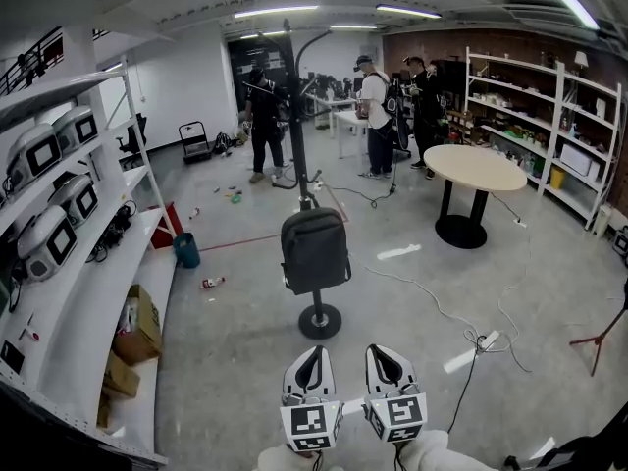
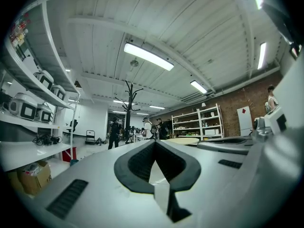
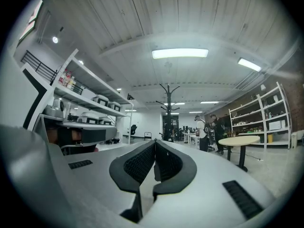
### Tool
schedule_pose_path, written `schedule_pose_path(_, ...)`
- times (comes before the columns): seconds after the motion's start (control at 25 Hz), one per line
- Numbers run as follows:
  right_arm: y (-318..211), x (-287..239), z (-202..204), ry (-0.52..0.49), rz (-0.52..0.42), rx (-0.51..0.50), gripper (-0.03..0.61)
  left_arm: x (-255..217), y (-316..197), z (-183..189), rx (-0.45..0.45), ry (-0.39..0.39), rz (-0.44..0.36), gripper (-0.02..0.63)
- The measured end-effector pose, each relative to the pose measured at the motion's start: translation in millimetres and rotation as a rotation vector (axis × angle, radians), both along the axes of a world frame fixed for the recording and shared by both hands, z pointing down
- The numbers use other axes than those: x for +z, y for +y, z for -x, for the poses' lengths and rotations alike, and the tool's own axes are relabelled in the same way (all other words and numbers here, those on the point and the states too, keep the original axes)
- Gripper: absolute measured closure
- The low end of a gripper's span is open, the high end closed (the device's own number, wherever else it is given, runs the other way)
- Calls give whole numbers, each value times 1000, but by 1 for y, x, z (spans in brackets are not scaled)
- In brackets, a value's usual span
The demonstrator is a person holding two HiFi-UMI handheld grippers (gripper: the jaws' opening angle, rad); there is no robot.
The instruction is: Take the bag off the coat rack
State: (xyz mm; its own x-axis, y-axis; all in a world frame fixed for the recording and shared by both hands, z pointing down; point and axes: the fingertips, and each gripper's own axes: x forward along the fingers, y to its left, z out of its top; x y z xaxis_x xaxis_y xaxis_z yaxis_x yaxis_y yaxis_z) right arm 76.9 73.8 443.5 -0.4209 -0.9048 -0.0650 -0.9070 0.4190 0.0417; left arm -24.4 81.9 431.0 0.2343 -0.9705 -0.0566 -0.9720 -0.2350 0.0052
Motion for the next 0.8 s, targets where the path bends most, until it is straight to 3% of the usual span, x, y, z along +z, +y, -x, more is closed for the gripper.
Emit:
schedule_pose_path(0.4, -65, 3, 26, -17, 2, 6, 568, 3, -65, 25, 7, -11, 1, 614)
schedule_pose_path(0.8, -88, 16, 33, -17, 42, 28, 566, 19, -88, 38, 9, 11, 34, 614)
